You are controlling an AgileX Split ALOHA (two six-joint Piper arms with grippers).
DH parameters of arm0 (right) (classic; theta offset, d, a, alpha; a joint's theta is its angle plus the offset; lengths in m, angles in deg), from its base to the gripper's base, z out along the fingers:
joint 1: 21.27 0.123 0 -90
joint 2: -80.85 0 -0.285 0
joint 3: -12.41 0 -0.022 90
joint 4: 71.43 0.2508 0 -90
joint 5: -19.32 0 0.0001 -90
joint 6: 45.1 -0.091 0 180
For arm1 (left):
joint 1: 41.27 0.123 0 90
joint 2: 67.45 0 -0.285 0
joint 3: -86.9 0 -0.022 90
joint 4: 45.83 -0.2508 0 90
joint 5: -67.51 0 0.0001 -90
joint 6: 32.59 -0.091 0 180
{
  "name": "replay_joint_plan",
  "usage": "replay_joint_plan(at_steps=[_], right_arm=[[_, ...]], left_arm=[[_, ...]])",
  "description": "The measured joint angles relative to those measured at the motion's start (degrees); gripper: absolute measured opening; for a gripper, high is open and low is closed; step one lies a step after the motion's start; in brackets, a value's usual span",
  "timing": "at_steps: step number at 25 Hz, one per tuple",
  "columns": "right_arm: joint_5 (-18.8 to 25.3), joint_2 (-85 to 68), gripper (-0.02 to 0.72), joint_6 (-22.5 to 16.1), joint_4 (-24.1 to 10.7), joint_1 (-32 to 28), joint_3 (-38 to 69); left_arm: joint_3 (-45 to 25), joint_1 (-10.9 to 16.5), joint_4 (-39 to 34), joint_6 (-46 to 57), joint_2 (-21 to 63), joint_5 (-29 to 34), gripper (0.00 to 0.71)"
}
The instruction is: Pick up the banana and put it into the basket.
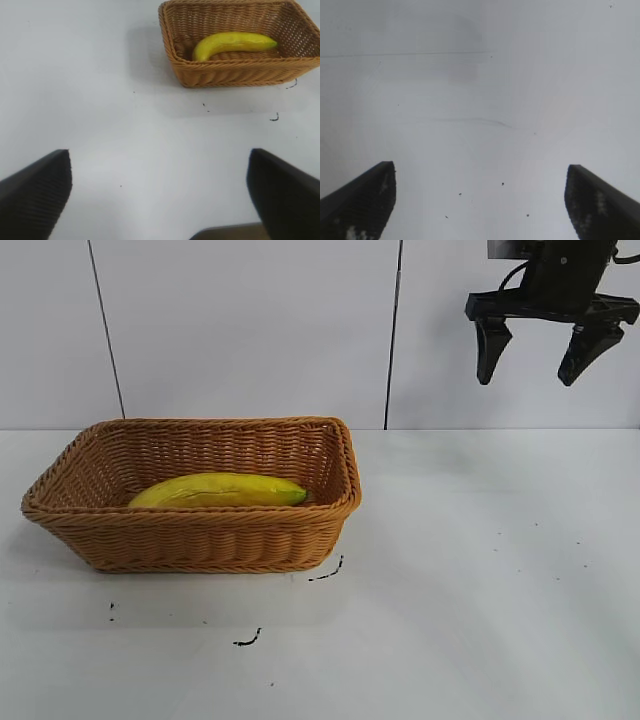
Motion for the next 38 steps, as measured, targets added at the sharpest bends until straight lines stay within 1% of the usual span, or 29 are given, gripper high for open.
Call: replay_joint_plan(at_steps=[9,19,22,28,29,31,38], right_arm=[[0.0,-21.9,0.639,0.0,0.0,0.0,26.2],[-0.4,-51.3,0.639,0.0,0.2,0.0,54.1],[-3.8,-60.3,0.639,0.0,0.3,0.0,62.1],[-12.1,-79.1,0.639,0.0,1.0,0.0,79.2],[-12.3,-82.4,0.639,0.0,1.0,0.0,81.3],[-10.8,-87.8,0.639,0.5,0.8,0.0,83.8],[-11.2,-102.6,0.639,0.8,0.6,0.0,84.5]], left_arm=[[0.0,0.0,0.0,0.0,0.0,0.0,0.69],[0.0,0.0,0.0,0.0,0.0,0.0,0.69],[0.0,0.0,0.0,0.0,0.0,0.0,0.69],[0.0,0.0,0.0,0.0,0.0,0.0,0.69],[0.0,0.0,0.0,0.0,0.0,0.0,0.69],[0.0,0.0,0.0,0.0,0.0,0.0,0.69],[0.0,0.0,0.0,0.0,0.0,0.0,0.69]])
